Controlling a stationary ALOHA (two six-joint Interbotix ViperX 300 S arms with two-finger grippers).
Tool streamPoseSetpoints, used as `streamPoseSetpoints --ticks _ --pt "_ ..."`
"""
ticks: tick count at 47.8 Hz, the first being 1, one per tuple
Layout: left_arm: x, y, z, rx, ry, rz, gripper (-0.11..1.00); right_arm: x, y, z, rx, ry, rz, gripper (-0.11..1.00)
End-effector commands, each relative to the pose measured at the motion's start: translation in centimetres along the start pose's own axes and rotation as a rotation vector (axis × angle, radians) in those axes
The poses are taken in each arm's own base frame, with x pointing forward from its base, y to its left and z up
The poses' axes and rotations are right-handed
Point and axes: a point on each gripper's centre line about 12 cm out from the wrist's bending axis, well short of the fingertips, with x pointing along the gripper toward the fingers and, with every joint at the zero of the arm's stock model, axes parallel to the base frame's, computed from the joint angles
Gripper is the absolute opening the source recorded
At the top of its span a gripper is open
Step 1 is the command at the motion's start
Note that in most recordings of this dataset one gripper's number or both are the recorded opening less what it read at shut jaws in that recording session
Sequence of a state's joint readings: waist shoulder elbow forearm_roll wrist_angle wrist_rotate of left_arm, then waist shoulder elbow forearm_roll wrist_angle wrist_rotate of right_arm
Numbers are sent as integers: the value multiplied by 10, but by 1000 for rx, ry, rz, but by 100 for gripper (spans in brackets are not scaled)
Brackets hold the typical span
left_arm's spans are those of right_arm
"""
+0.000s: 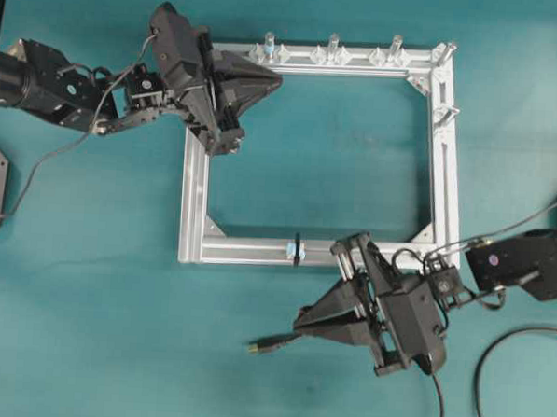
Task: Insert the wire through the string loop located in the center.
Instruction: 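Hold the black USB cable in the right gripper and lift it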
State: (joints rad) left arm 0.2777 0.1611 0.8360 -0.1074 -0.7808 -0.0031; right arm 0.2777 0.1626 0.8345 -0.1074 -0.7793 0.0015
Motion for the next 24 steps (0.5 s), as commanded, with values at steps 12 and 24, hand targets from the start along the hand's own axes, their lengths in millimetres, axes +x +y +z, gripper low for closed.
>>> streamPoseSetpoints --ticks 12,24 --pt "-11 -28 32 54 103 -93 0 2 9 6 27 5 25 0" --pt "-19 -42 41 61 98 -130 0 3 13 6 25 18 42 0"
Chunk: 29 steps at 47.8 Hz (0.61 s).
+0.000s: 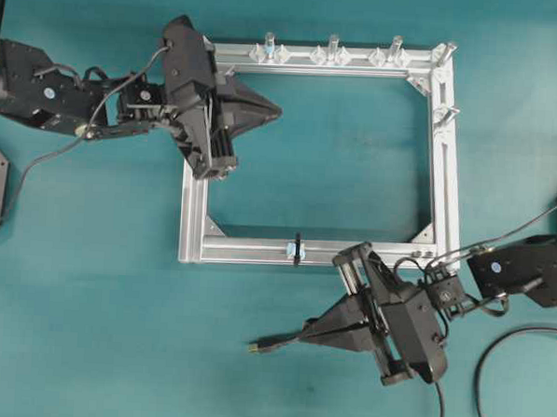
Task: Insert the wire through the string loop located in the center.
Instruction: 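Hold the black USB cable in the right gripper and lift it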
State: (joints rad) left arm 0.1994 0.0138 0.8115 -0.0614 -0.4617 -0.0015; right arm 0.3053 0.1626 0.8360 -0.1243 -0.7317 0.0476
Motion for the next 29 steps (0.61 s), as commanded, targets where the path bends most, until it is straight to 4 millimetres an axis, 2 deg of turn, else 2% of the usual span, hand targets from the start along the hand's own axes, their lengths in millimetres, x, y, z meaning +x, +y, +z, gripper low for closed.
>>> streamPoseSetpoints --ticks 1,15,22,29 --pt "-6 -6 19 13 -55 -17 0 3 1 12 -3 -27 5 0" --pt "-29 -14 33 15 -96 -41 0 14 -1 15 -10 71 -5 0" --pt "-39 -15 29 9 -85 -46 0 16 -2 13 -11 112 -9 0" --pt "-41 -15 27 7 -52 -45 0 14 -2 7 -9 146 -10 0"
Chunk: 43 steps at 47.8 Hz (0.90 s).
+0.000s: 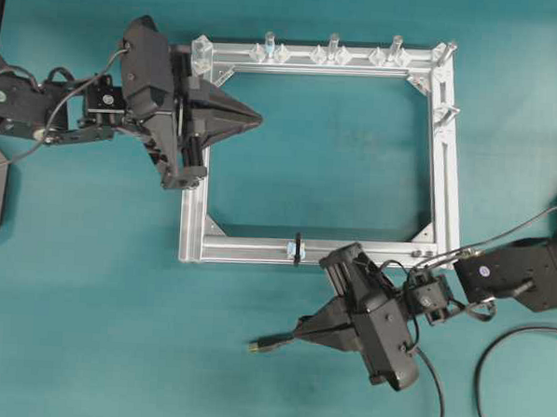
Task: Insert the wire through the string loop located in the center.
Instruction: 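Hold the black USB cable in the right gripper and lift it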
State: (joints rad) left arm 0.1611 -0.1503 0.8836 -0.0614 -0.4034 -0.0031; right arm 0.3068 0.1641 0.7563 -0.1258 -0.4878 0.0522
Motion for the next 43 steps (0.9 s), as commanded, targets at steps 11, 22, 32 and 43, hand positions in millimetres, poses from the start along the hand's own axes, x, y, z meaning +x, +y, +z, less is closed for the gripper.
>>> streamPoseSetpoints --ticks 11,22,32,43 --pt "-2 -2 13 -2 -14 -6 16 0 1 1 13 20 3 0" --pt "-7 -5 15 2 -13 -16 35 2 4 -1 15 17 9 24" --pt "-15 -12 19 11 9 -35 35 2 4 -5 16 23 10 44" --pt "-26 -14 19 12 44 -44 35 11 5 -9 49 -1 16 42"
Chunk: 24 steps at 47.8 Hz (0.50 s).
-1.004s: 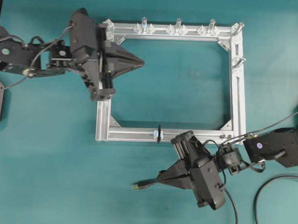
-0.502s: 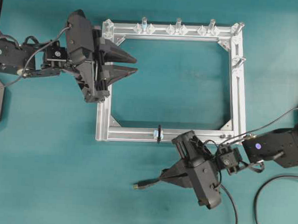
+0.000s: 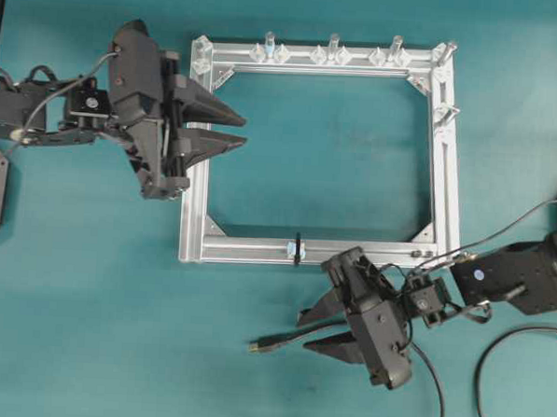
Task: Insert the wire through the string loop located in the center.
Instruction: 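Hold the black USB cable in the right gripper and lift it, then move the right gripper with the USB plug rightward along the frame's near rail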
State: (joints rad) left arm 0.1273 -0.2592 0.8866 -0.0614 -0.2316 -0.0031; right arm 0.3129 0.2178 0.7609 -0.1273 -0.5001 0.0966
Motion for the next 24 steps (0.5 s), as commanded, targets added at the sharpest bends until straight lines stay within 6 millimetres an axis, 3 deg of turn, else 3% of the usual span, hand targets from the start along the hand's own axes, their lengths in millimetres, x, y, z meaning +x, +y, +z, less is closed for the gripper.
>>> streamPoseSetpoints --ticks 1,24 --pt "-7 -2 9 1 -26 -7 35 3 2 10 9 -49 8 42" --pt "-9 -8 5 5 -17 -24 35 16 2 -17 37 10 11 41"
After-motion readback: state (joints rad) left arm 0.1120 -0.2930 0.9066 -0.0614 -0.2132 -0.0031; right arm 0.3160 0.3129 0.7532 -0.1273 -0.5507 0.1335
